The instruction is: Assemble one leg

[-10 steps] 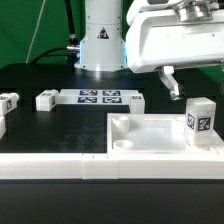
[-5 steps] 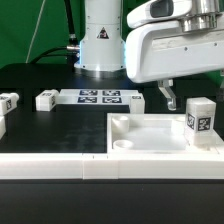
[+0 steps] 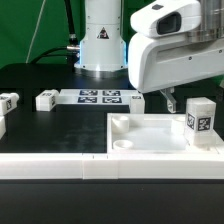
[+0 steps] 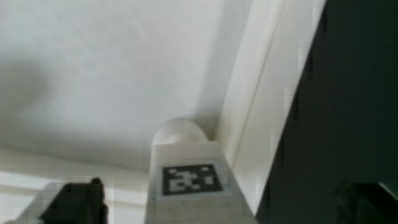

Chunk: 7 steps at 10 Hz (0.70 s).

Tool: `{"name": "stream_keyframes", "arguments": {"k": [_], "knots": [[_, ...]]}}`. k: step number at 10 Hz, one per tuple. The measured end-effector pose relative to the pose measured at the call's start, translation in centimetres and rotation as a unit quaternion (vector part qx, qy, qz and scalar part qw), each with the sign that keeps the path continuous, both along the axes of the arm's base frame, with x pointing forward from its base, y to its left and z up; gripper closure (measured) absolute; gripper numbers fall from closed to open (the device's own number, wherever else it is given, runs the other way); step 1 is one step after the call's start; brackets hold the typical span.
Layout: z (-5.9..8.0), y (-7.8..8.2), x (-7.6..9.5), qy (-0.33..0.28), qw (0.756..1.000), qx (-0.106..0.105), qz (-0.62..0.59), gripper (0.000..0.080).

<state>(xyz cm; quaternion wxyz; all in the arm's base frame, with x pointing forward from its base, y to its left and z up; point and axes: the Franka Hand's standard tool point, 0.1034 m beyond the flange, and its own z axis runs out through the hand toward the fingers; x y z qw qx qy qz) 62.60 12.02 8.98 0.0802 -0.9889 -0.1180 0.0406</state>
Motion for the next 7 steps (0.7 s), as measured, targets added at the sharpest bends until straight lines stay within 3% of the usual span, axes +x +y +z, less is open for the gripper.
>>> {"name": "stream_keyframes", "arguments": {"k": [1, 2, 3, 7], "knots": [[-0.06, -0.01, -0.13, 0.001, 1.000, 0.000, 0.000, 0.0293], [-0.08, -0.02, -0.15, 0.001, 1.000, 0.000, 0.000, 0.0293], [-0.10, -0.02, -0.15, 0.002, 1.000, 0.000, 0.000, 0.0488], [-0.07, -0.20, -0.09, 0.003, 1.000, -0.002, -0.016, 0.0503]]}}
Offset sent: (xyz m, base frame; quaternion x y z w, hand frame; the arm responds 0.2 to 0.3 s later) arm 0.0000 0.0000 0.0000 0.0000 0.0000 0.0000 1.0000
